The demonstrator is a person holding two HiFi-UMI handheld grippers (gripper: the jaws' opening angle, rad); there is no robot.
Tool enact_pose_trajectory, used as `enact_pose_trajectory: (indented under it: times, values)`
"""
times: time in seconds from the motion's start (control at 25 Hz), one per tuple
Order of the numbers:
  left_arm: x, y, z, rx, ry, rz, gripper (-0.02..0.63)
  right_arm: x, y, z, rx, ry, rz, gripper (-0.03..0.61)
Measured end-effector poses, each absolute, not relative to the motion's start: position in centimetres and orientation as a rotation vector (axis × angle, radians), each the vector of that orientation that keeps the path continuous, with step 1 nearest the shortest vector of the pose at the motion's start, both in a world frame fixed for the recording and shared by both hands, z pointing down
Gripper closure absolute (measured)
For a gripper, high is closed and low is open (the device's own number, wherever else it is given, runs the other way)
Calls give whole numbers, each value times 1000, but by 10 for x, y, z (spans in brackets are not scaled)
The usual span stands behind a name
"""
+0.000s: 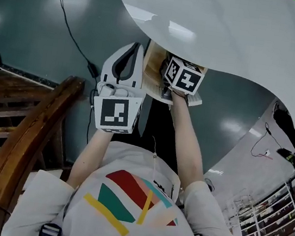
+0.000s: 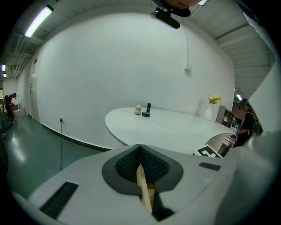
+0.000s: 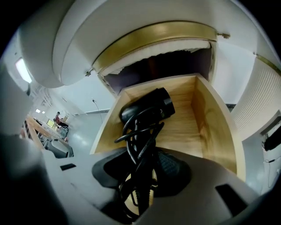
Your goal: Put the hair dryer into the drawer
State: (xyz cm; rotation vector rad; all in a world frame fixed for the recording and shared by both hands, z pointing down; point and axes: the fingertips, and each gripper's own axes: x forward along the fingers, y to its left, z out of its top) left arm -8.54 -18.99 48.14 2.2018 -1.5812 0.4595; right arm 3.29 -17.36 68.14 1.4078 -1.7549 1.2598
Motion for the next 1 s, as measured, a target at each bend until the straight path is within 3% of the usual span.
enact_pose_trajectory:
  times: [1.0]
  values:
    - [-88,-179,491,2199,-1608,446,597,29,-176,726,1397,-1781,1326,419]
